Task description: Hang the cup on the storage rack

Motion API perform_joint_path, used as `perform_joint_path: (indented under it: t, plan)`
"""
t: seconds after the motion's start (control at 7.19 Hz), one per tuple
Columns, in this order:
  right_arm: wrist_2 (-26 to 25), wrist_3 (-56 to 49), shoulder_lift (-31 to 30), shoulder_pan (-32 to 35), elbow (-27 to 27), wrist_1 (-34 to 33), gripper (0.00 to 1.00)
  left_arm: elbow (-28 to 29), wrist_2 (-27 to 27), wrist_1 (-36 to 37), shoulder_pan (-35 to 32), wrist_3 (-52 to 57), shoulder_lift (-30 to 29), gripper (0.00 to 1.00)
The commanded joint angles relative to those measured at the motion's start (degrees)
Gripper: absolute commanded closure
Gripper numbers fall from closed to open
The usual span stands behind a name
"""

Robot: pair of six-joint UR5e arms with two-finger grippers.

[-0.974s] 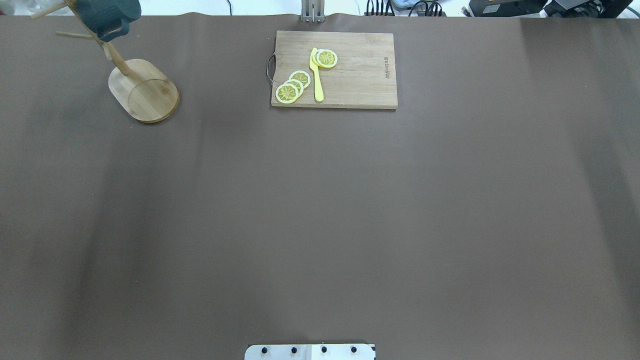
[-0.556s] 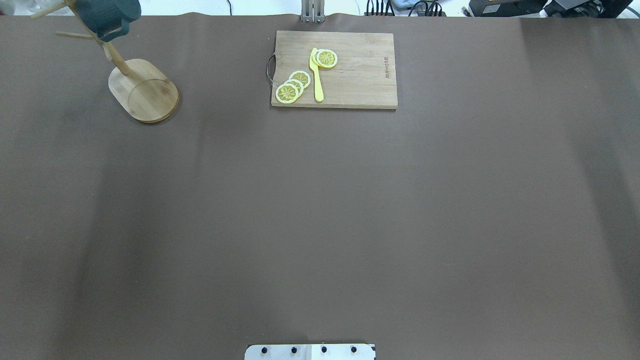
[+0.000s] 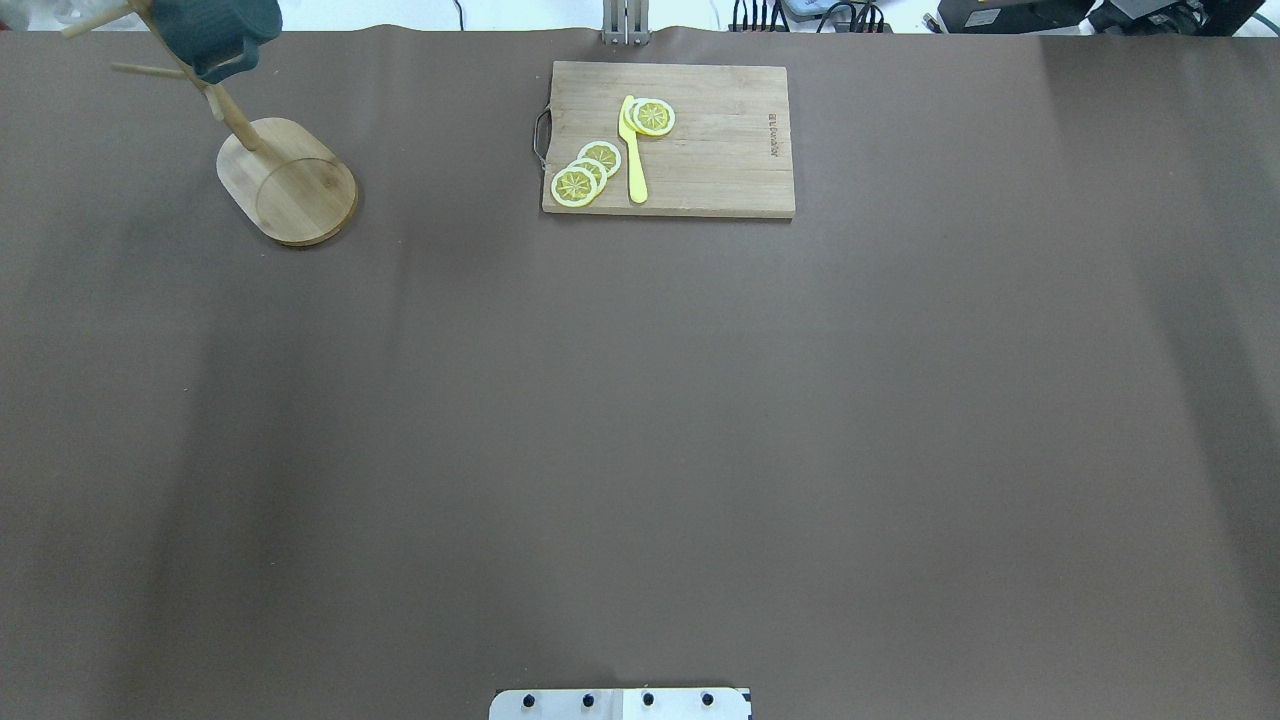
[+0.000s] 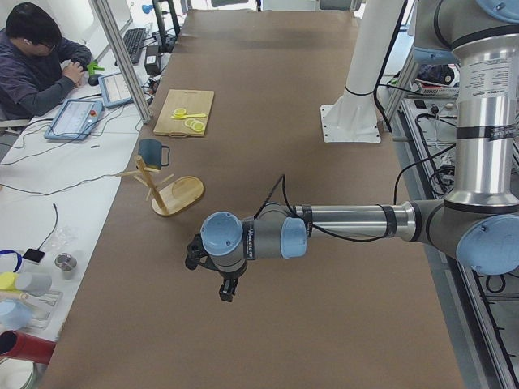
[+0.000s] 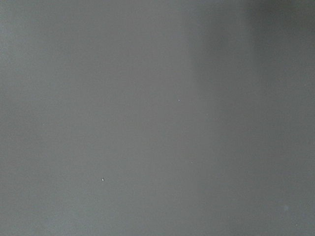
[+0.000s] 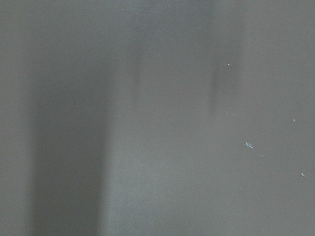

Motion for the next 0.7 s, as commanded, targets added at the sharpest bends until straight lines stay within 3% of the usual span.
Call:
perform_joint_path:
  t: [0.0, 0.56]
  plan:
    - [2.04, -0.17, -0.05, -0.26, 0.12, 0.0, 0.0, -0.12, 0.02, -0.01, -0.01, -0.01, 0.01, 0.01]
    - [2.14, -0.17, -0.23, -0.79, 0.21, 0.09, 0.0, -1.17, 0.02, -0.01, -0.01, -0.01, 0.19, 0.01]
